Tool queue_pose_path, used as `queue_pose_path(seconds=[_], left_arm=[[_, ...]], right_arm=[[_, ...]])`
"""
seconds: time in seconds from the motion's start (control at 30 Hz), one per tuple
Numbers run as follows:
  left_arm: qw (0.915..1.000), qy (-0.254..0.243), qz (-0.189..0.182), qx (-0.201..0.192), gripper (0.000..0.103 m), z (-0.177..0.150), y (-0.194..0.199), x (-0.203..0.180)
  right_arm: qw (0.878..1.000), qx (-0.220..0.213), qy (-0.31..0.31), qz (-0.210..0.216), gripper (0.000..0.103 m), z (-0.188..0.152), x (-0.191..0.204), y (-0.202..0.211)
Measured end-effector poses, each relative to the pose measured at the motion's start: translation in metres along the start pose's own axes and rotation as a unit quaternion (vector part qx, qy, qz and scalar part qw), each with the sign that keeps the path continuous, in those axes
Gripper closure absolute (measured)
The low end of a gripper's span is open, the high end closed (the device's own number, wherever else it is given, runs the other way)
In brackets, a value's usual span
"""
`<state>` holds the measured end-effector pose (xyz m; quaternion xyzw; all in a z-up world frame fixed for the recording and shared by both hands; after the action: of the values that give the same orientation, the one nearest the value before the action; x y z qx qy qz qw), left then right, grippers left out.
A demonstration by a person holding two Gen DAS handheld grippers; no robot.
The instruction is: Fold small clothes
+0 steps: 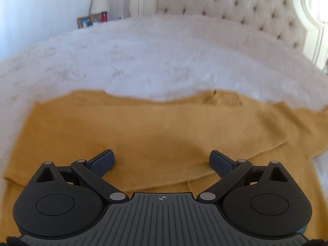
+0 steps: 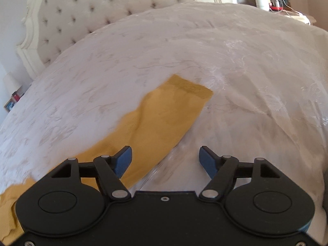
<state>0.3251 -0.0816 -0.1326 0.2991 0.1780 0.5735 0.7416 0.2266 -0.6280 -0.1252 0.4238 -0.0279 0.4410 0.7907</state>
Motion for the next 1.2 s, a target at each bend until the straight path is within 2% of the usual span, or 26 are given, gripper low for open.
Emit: queue_pose_path(seconds=[0.2,0.23,0.3,0.33,0.43,0.5,0.63,0.73,0.83,0.93,1.0,1.1,1.17,1.2], left_arm=[[0.9997,-0.012,0.014,-0.013,0.000,-0.014,-0.006,-0.003],[0.9998,-0.011,0.014,-0.012,0.000,-0.014,-0.007,-0.003],[0.9998,-0.013,0.014,-0.010,0.000,-0.014,-0.009,-0.004],[0.9998,-0.014,0.015,-0.010,0.000,-0.012,-0.010,-0.005],[0.9998,-0.013,0.014,-0.009,0.000,-0.012,-0.010,-0.006],[0.9998,-0.012,0.011,-0.007,0.000,-0.011,-0.010,-0.005],[1.0000,-0.003,-0.007,0.002,0.001,-0.006,-0.008,0.001],[0.9994,0.021,-0.028,-0.002,0.002,-0.001,0.006,0.011],[0.9976,0.052,-0.044,-0.015,0.002,0.000,0.026,0.029],[0.9955,0.072,-0.058,-0.018,0.002,-0.001,0.043,0.050],[0.9944,0.086,-0.060,-0.017,0.002,-0.003,0.051,0.065],[0.9922,0.108,-0.060,-0.013,0.002,-0.008,0.059,0.087],[0.9913,0.118,-0.057,-0.010,0.002,-0.010,0.061,0.098],[0.9910,0.121,-0.056,-0.010,0.002,-0.011,0.063,0.101]], right_arm=[[0.998,-0.009,-0.058,0.019,0.029,0.006,-0.012,-0.014],[0.997,-0.010,-0.069,0.021,0.039,0.008,-0.013,-0.017],[0.996,0.002,-0.084,0.019,0.085,0.011,-0.014,-0.022],[0.996,0.012,-0.090,0.018,0.092,0.013,-0.013,-0.025],[0.998,0.001,-0.067,0.012,0.092,0.019,0.006,-0.012],[0.999,-0.011,-0.031,0.029,0.092,0.025,0.030,0.003],[0.993,-0.027,0.055,0.102,0.092,0.027,0.103,0.050],[0.977,-0.028,0.126,0.170,0.092,0.009,0.168,0.086],[0.956,-0.010,0.171,0.237,0.092,-0.028,0.227,0.109],[0.933,0.024,0.220,0.283,0.092,-0.086,0.278,0.118],[0.919,0.045,0.261,0.292,0.092,-0.132,0.304,0.115],[0.902,0.094,0.301,0.294,0.090,-0.195,0.320,0.100],[0.894,0.104,0.327,0.286,0.084,-0.230,0.321,0.095],[0.891,0.111,0.339,0.281,0.077,-0.244,0.319,0.093]])
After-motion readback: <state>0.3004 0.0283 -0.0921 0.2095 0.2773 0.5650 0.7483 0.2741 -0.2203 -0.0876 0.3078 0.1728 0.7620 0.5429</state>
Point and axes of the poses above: each gripper's, at about its wrist camera, not at the fingertips, and y roughly against the way its jaws point, x to its left, z to its top, the point moved 2 cm from there along -y, roughly the way its jaws point, and after that the axes turned 7 degrees about -y, right-handed, at the moved point
